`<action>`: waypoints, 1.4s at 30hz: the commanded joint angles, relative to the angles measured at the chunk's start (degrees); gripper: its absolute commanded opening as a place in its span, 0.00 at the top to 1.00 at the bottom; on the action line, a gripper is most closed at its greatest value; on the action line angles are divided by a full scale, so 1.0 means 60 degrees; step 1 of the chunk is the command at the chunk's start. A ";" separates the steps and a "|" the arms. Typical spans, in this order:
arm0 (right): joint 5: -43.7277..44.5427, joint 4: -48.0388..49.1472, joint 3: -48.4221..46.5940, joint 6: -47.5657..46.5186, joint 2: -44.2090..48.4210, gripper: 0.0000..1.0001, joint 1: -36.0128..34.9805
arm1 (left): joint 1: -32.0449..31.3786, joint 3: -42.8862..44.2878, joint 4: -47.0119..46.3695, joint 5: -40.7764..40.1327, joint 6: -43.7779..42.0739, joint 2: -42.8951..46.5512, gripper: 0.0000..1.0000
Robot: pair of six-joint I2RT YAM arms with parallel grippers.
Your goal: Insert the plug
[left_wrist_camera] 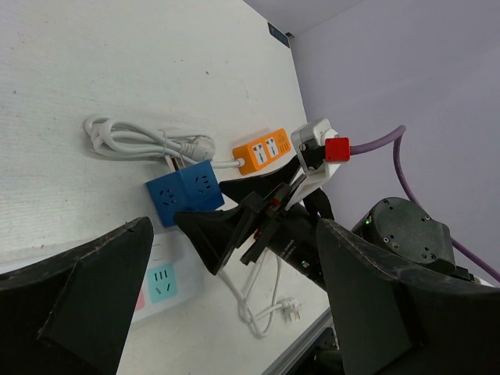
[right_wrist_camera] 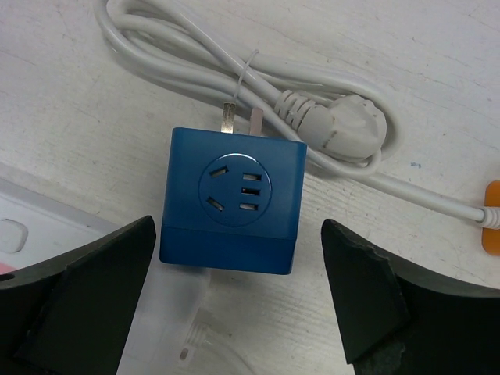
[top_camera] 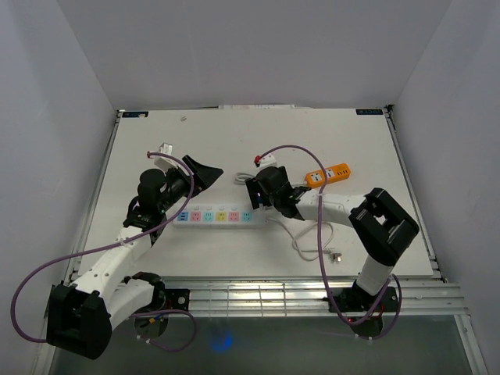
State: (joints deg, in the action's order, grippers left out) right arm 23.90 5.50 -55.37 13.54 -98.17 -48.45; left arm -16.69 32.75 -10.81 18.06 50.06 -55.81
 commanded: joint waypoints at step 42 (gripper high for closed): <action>-0.1727 0.2761 0.4644 0.7190 0.6737 0.67 0.2025 | -0.3883 -0.0419 -0.2885 -0.3361 -0.2059 -0.0849 0.06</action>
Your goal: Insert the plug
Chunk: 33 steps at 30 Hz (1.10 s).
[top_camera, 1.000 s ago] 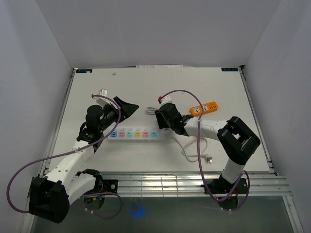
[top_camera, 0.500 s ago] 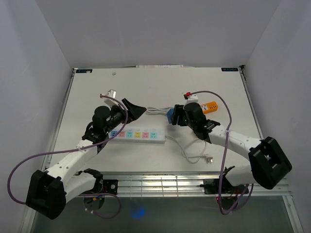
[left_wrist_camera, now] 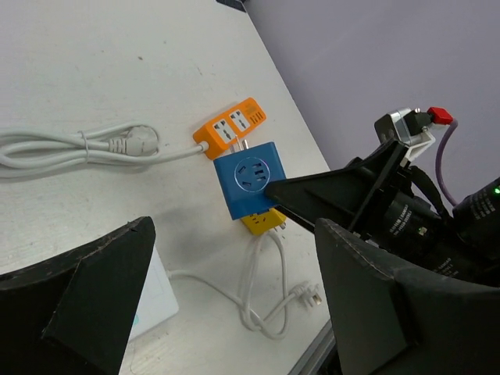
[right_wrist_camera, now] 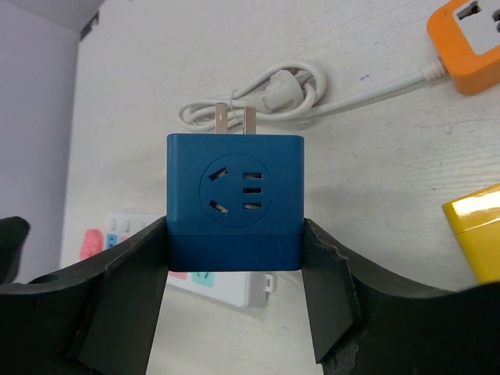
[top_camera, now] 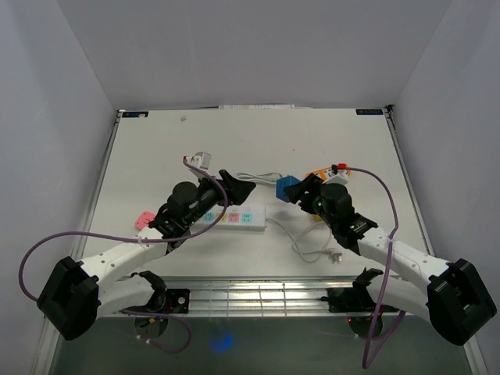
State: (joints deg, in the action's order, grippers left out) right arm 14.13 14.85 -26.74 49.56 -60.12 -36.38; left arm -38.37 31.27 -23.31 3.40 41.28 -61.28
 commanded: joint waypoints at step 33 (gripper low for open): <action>-0.0729 0.3224 -0.0245 0.4206 0.0161 0.76 -0.0777 | -0.3376 -0.0421 -0.4875 -0.3554 -0.4667 -0.1843 0.04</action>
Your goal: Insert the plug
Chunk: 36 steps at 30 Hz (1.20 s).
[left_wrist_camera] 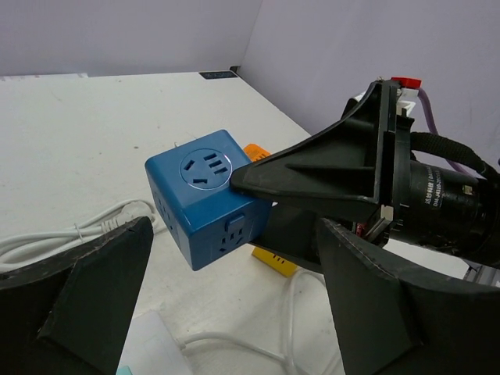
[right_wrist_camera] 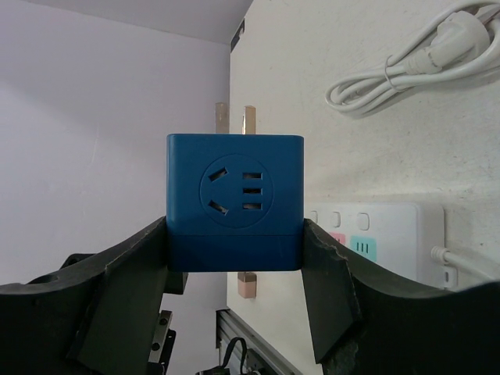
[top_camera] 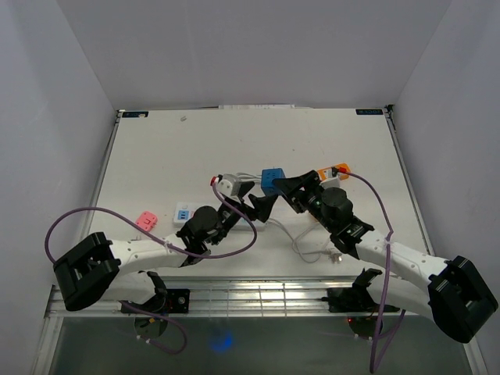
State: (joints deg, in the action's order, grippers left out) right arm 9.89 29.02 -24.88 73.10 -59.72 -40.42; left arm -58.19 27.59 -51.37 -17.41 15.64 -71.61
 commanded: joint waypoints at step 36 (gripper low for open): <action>0.0065 0.1623 -0.0101 0.0941 -0.0387 0.74 -0.0747 | -0.0262 0.1348 -0.0519 -0.1594 -0.1229 -0.1892 0.07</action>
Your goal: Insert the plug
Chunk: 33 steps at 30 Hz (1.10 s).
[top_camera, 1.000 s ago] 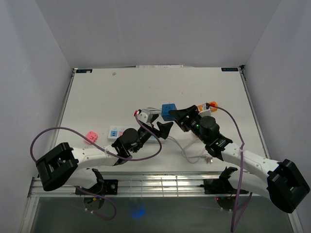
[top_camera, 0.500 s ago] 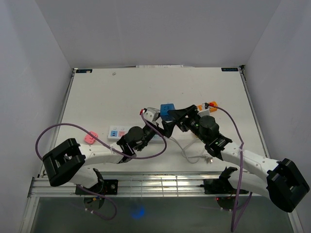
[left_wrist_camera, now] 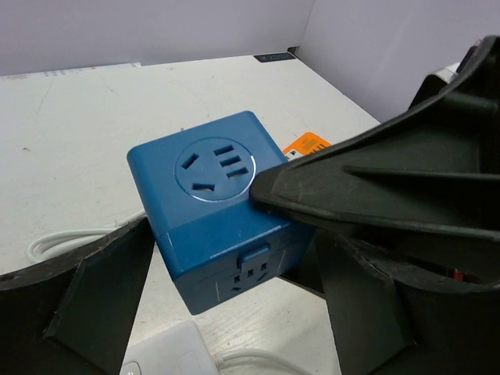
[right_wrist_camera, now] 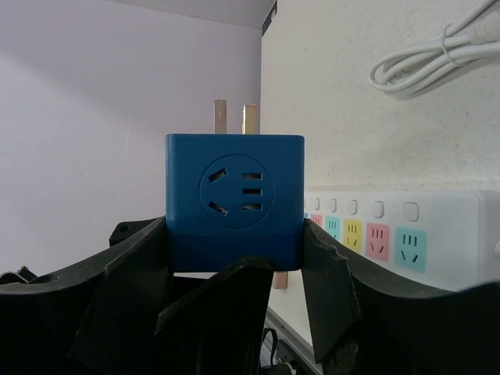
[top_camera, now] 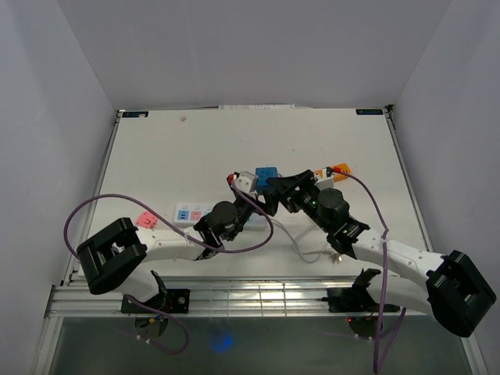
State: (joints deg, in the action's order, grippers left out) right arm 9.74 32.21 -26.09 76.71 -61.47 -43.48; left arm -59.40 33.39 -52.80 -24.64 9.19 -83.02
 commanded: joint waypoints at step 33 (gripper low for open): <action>0.1673 -0.1041 0.0145 -0.0945 0.1573 0.05 0.0405 | -0.0062 0.1055 0.3506 -0.1619 0.0605 0.1517 1.00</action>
State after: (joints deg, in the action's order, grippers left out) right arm 17.82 31.27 -23.51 74.91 -53.69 -43.03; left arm -59.86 35.07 -41.41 -31.16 9.04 -76.97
